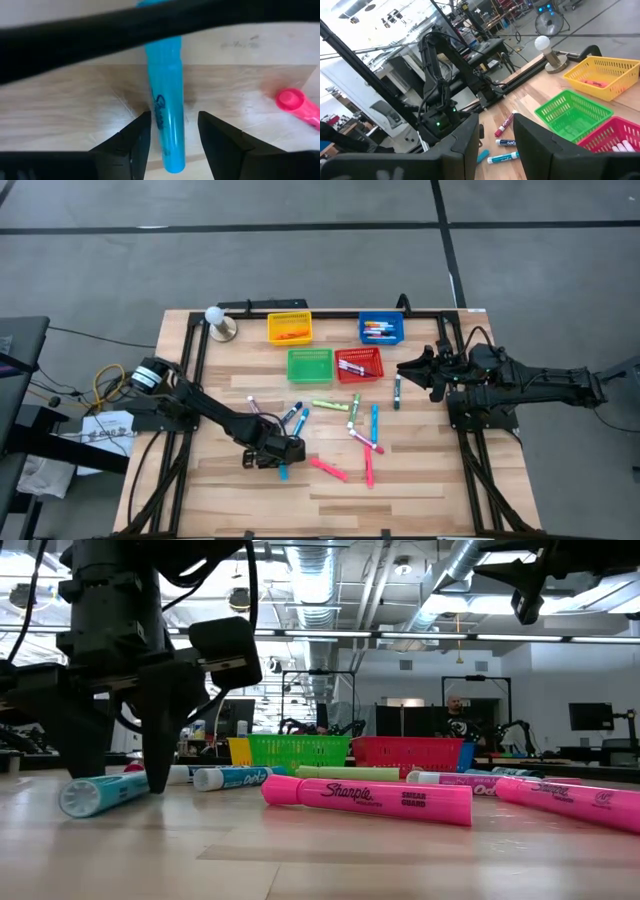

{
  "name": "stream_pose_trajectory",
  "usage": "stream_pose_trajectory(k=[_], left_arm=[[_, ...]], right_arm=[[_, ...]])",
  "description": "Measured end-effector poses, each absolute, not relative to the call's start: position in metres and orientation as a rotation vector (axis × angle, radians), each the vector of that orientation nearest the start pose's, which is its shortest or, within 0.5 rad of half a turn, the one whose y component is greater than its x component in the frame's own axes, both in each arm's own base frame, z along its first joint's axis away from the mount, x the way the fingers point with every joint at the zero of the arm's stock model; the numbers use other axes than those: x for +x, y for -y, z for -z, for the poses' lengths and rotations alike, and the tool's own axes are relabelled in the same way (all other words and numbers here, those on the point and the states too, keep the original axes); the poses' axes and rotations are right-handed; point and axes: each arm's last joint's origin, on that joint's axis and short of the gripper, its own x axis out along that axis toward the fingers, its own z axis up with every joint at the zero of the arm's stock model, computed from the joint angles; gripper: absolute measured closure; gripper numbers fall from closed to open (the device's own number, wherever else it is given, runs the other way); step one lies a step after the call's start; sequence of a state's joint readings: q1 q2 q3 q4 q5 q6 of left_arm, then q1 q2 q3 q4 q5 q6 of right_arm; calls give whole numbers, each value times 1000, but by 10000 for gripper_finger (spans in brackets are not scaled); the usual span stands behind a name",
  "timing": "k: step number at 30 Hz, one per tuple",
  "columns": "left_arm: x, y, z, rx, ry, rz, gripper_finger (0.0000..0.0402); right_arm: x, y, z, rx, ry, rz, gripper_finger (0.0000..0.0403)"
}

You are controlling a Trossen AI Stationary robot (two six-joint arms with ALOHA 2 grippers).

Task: Pick & Place Markers
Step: Put the blue sharpie into the yellow bin

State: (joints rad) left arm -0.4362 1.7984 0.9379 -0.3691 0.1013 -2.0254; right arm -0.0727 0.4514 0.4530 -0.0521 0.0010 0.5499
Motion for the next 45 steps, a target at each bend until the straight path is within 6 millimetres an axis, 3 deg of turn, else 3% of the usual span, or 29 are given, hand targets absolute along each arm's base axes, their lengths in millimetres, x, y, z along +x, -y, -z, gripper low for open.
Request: stream_pose_trajectory(k=[5, 11, 15, 18, 24, 31, 38, 45], left_arm=[[285, 137, -122, -1490, -1187, -896, 253], [284, 138, -121, -1482, -1196, -896, 306], [282, 139, -129, -1474, -1188, -857, 335], [278, 137, -135, -1453, -1195, -845, 335], [274, 136, -160, -1476, -1187, -734, 319], [264, 129, -205, -1498, -1074, -564, 327], [251, 115, -243, -1385, -882, -427, 326], [244, 97, -265, -1266, -778, -334, 325]], right_arm=[[124, 9, -274, 551, -29, 86, 291], [124, 9, -274, 551, -29, 86, 291], [124, 9, -274, 551, -29, 86, 291], [124, 9, -274, 547, -29, 85, 291], [124, 9, -274, 543, -29, 85, 291], [124, 9, -274, 542, -29, 85, 291], [124, 9, -274, 541, -29, 85, 291], [124, 9, -274, 541, -29, 85, 291]])
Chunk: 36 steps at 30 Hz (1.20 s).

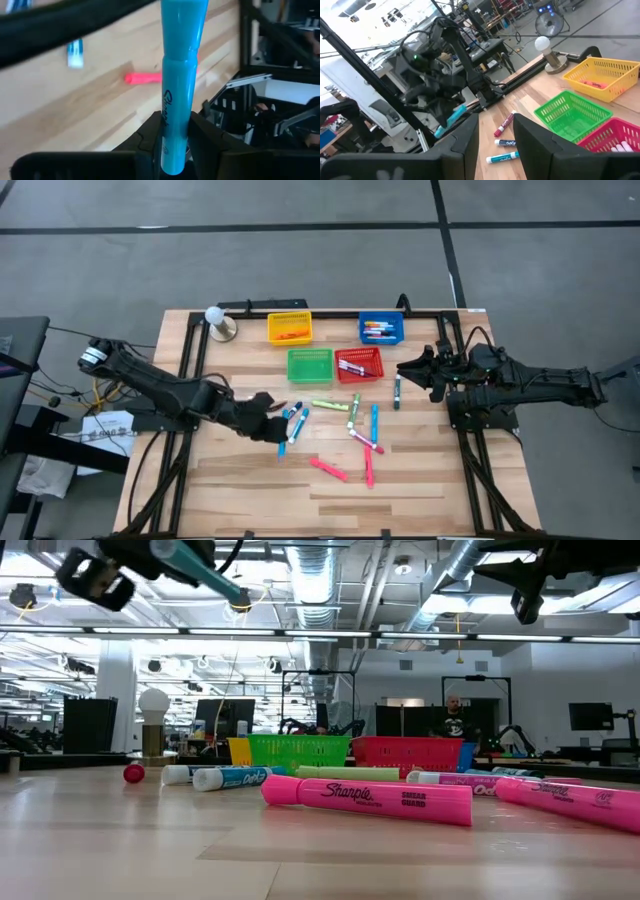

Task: Pick & Place Markers
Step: Put the blue sharpie into the yellow bin

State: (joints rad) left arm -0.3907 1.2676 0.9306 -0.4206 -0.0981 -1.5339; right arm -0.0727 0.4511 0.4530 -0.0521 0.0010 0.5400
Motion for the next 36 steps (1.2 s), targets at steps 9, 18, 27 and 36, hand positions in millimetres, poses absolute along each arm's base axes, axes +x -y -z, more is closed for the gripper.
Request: stream_pose_trajectory(k=[9, 18, 27, 36], left_arm=[[241, 60, -286, -1102, -637, -284, 322], [241, 13, -305, -875, -466, -286, 321], [242, -30, -321, -607, -351, -307, 320], [236, -67, -347, -352, -287, -370, 320]], right_arm=[[124, 9, -274, 543, -29, 85, 291], [124, 9, -274, 543, -29, 85, 291], [124, 9, -274, 543, -29, 85, 291], [124, 9, -274, 543, -29, 85, 291]])
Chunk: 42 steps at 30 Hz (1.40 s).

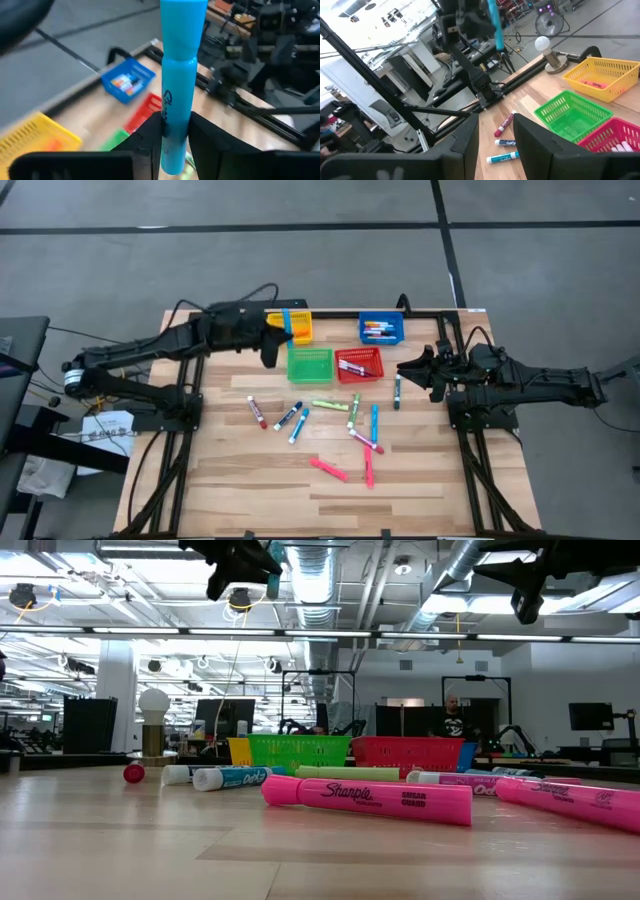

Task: Pick & Place Markers
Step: Put the blue sharpie into the yellow bin

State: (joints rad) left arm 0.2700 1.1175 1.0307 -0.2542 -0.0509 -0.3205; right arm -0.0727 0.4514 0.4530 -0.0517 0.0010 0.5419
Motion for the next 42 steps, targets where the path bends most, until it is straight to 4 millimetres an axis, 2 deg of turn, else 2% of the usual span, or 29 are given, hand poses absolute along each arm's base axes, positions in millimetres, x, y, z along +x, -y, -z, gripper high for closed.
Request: stream_pose_trajectory(k=[11, 17, 24, 28, 36, 42], left_arm=[[221, -100, -374, -196, -228, -409, 320], [214, -119, -373, -159, -249, -431, 318], [214, -146, -360, -128, -309, -465, 319], [221, -161, -360, -122, -352, -448, 319], [251, -192, -365, -59, -548, -415, 319], [269, -211, -346, -55, -705, -391, 319]], right_arm=[[124, 9, -274, 543, -29, 85, 291], [124, 9, -274, 543, -29, 85, 291], [124, 9, -274, 543, -29, 85, 291], [124, 9, -274, 544, -28, 85, 291], [124, 9, -274, 544, -29, 85, 291], [124, 9, -274, 543, -29, 85, 291]])
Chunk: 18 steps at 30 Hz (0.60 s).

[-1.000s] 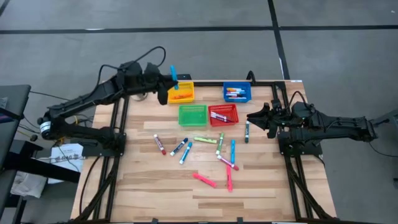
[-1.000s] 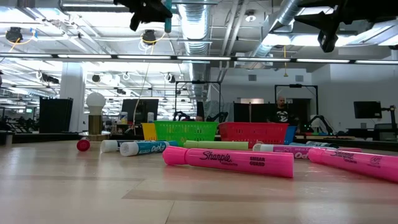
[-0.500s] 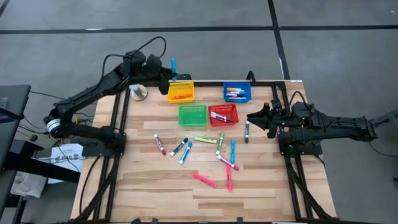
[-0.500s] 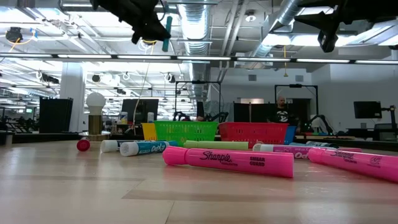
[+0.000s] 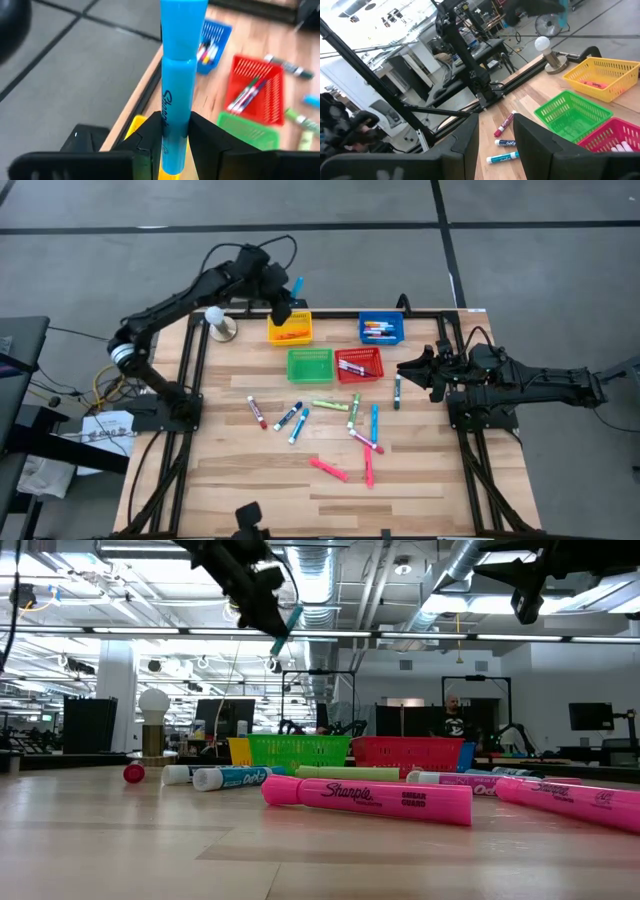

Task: Pick & Place Markers
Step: Put the blue sharpie into the yellow bin

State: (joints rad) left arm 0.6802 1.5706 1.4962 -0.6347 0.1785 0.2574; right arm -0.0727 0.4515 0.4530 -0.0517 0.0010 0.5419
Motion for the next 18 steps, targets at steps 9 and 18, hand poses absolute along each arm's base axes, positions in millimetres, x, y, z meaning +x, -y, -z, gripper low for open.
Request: stream_pose_trajectory(k=[9, 18], left_arm=[[286, -245, -288, -22, -933, -427, 317], [303, -258, -234, 31, -1117, -368, 317]], right_arm=[[124, 9, -274, 543, -29, 85, 291], [124, 9, -274, 543, -29, 85, 291]])
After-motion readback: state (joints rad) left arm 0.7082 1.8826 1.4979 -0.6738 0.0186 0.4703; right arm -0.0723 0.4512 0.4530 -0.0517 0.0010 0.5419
